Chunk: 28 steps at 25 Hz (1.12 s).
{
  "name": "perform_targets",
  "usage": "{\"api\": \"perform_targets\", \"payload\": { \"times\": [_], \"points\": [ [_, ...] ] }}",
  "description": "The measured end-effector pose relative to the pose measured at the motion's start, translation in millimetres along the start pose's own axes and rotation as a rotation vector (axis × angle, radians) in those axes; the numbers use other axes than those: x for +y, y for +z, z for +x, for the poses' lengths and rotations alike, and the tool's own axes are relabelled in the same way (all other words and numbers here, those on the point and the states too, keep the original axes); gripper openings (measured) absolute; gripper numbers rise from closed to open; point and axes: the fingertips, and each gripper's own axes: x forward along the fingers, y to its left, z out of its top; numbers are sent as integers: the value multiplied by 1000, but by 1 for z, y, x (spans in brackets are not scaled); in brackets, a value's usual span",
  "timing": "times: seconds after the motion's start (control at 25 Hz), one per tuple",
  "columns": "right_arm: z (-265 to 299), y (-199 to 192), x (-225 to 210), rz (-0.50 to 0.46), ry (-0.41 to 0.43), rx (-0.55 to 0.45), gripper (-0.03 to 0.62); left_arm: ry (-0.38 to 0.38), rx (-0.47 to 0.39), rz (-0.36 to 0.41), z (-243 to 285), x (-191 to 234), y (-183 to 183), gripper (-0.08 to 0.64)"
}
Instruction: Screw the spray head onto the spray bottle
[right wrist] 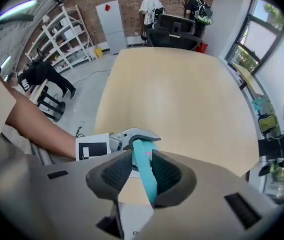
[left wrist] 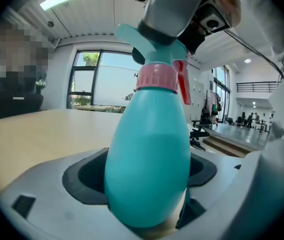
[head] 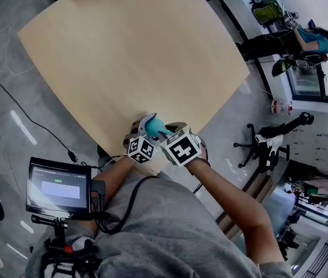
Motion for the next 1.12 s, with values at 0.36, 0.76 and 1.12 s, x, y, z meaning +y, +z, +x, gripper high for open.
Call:
{"api": "perform_targets", "payload": {
  "times": [0.36, 0.76, 1.12],
  "points": [
    [-70, 21, -9, -1078, -35, -50, 114, -491, 55, 148, 0, -33, -10, 390],
    [-3, -29, 12, -2159, -76, 76, 166, -626, 94, 183, -11, -34, -13, 391],
    [15, -18, 16, -1446, -27, 127, 173, -576, 71, 195, -11, -31, -13, 391]
  ]
}}
